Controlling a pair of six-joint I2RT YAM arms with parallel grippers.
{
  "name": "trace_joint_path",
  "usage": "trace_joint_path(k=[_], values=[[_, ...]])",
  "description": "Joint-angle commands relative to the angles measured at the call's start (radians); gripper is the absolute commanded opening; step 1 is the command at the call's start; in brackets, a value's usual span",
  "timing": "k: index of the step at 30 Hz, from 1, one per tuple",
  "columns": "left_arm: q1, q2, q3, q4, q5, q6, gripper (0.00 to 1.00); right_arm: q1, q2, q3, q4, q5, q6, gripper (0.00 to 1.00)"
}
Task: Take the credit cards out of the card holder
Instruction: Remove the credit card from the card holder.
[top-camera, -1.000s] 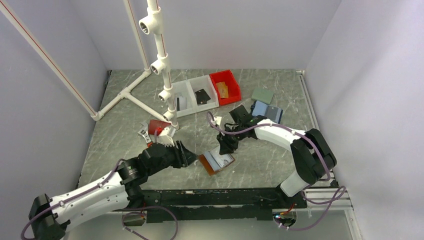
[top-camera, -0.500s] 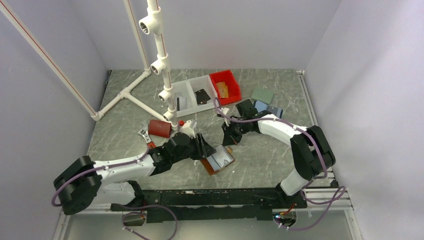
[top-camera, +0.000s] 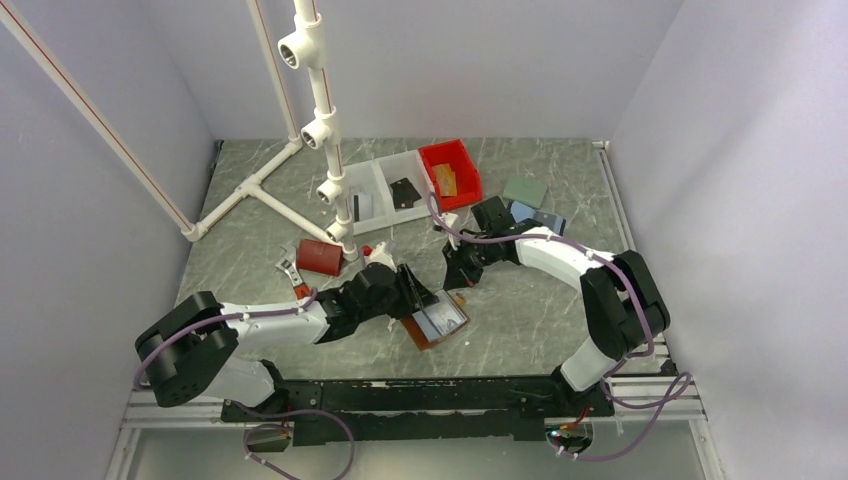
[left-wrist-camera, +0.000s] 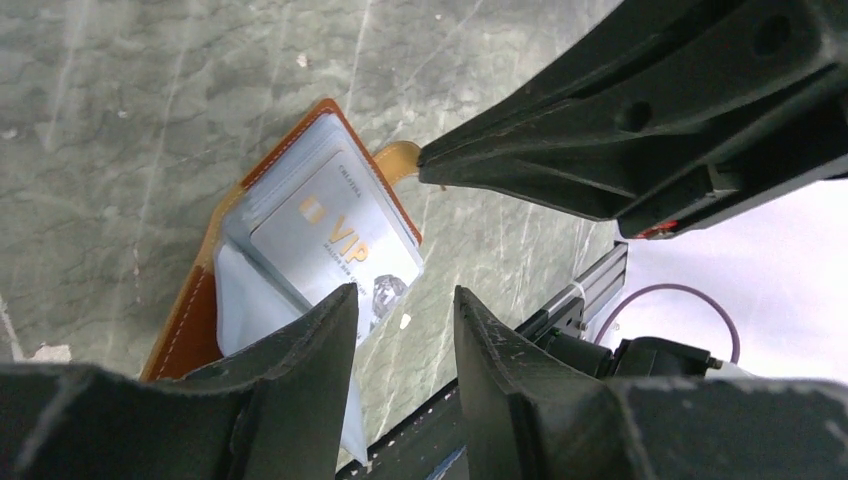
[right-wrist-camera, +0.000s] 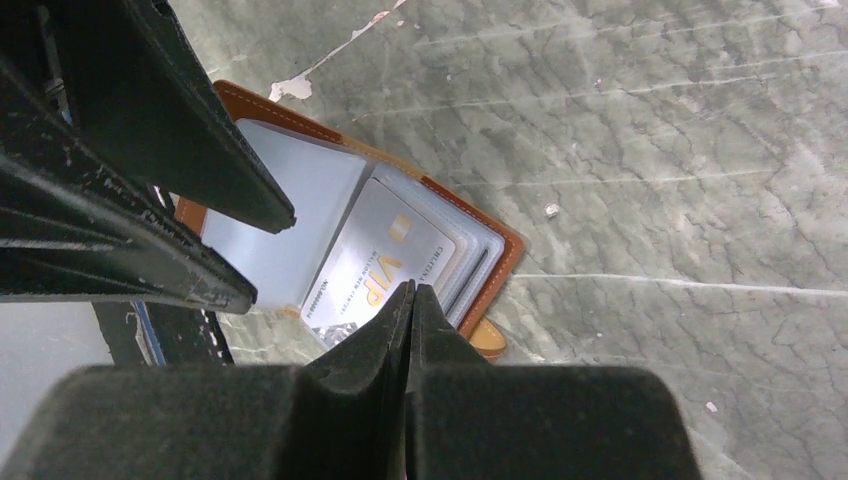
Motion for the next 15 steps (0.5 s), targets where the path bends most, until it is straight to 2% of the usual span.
trace_joint_path(k=[1, 6, 15], values=[[-0.008, -0.01, 0.018, -0.044, -0.07, -0.111, 0.45, -0.007, 0.009, 0.037, 0.004, -0.022, 0.004, 0.0], [-0.01, 0.002, 0.023, -0.136, -0.105, -0.191, 0.46, -0.007, 0.024, 0.047, -0.009, -0.026, -0.004, 0.0], [-0.01, 0.034, 0.015, -0.141, -0.078, -0.183, 0.46, -0.007, 0.024, 0.047, -0.011, -0.029, -0.005, 0.0]])
